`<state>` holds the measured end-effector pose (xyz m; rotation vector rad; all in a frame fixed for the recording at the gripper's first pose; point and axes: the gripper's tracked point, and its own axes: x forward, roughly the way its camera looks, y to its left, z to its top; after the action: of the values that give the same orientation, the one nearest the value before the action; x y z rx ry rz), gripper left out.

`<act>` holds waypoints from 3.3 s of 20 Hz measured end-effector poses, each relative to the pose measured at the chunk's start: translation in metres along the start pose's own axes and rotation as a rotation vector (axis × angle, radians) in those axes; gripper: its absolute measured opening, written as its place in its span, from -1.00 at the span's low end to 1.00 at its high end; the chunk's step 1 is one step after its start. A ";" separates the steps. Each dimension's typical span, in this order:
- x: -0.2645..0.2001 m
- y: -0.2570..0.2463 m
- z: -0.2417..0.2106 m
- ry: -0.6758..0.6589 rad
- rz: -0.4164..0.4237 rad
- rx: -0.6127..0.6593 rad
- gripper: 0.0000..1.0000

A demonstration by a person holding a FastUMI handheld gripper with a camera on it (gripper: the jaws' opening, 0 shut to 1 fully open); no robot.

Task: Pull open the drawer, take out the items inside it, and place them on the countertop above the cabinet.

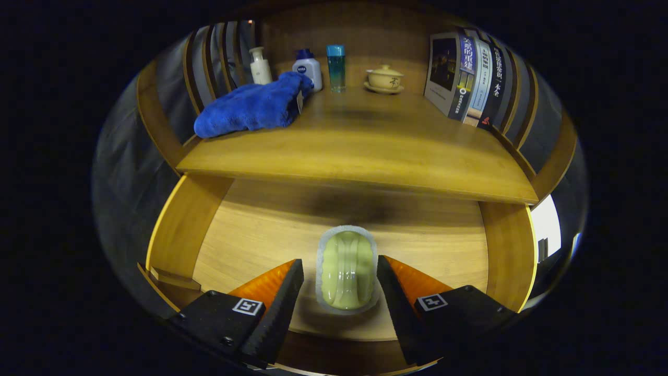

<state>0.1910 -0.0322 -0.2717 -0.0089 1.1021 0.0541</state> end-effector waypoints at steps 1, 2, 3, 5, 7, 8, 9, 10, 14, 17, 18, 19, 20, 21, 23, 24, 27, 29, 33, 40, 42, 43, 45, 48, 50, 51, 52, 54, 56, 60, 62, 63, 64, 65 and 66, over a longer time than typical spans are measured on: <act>0.003 -0.001 -0.001 0.012 -0.004 -0.007 0.85; 0.005 -0.002 -0.004 0.024 -0.009 -0.011 0.81; 0.009 -0.006 -0.006 0.035 -0.017 -0.013 0.77; 0.014 -0.010 -0.010 0.048 -0.028 -0.024 0.57; 0.018 -0.013 -0.018 0.075 -0.036 -0.038 0.31; 0.021 -0.015 -0.024 0.089 -0.037 -0.041 0.19; 0.018 -0.012 -0.024 0.094 -0.015 -0.035 -0.04; 0.022 -0.014 -0.021 0.064 -0.028 -0.031 -0.26; 0.013 -0.023 -0.020 0.052 -0.071 -0.033 -0.53; -0.007 -0.016 -0.010 0.005 -0.041 0.006 -0.52; -0.018 -0.014 -0.005 -0.016 -0.031 0.009 -0.52; -0.030 -0.013 0.000 -0.035 -0.023 0.005 -0.53; -0.043 -0.013 0.006 -0.052 -0.019 0.000 -0.53; -0.057 -0.013 0.013 -0.067 -0.022 0.004 -0.52; -0.078 -0.008 0.031 -0.099 -0.019 0.011 -0.53; -0.087 -0.011 0.044 -0.126 -0.032 0.003 -0.53; -0.104 -0.024 0.100 -0.207 -0.079 -0.011 -0.53; -0.099 -0.027 0.126 -0.202 -0.083 -0.008 -0.53; -0.074 -0.032 0.169 -0.214 -0.100 0.013 -0.53; -0.025 -0.062 0.205 -0.131 -0.170 0.042 -0.53; -0.014 -0.063 0.209 -0.125 -0.165 0.066 -0.53; -0.010 -0.065 0.209 -0.116 -0.166 0.073 -0.53; -0.002 -0.069 0.204 -0.089 -0.171 0.072 -0.53; 0.002 -0.070 0.208 -0.098 -0.167 0.077 -0.53; 0.005 -0.075 0.206 -0.085 -0.190 0.083 -0.44; 0.005 -0.076 0.204 -0.080 -0.193 0.087 -0.43; 0.007 -0.076 0.207 -0.086 -0.194 0.088 -0.37; 0.006 -0.074 0.207 -0.088 -0.194 0.086 -0.39; 0.005 -0.075 0.206 -0.083 -0.197 0.085 -0.25; 0.001 -0.069 0.205 -0.090 -0.180 0.084 0.47; -0.005 -0.067 0.206 -0.103 -0.181 0.082 0.83; -0.008 -0.067 0.209 -0.115 -0.184 0.081 0.91; -0.012 -0.067 0.209 -0.125 -0.189 0.081 0.96; -0.017 -0.067 0.209 -0.138 -0.192 0.079 0.97; -0.019 -0.069 0.208 -0.154 -0.208 0.076 0.98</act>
<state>0.3715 -0.0948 -0.1619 -0.0502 0.9438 -0.1711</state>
